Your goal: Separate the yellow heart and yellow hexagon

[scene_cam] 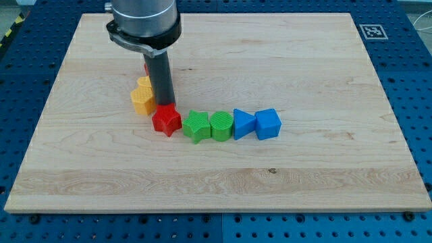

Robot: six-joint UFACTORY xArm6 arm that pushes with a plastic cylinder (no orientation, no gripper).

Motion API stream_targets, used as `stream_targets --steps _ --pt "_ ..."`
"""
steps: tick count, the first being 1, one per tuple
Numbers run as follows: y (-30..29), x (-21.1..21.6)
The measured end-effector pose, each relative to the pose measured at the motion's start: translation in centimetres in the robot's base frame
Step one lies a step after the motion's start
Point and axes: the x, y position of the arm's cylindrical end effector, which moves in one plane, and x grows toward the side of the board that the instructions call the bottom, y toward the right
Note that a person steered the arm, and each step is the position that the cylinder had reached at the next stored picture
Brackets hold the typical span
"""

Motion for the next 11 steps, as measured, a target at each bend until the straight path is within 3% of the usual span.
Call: stream_targets --steps 4,7,11 --pt "1.2 -3.0" --pt "-5.1 -3.8" --pt "-8.6 -3.2"
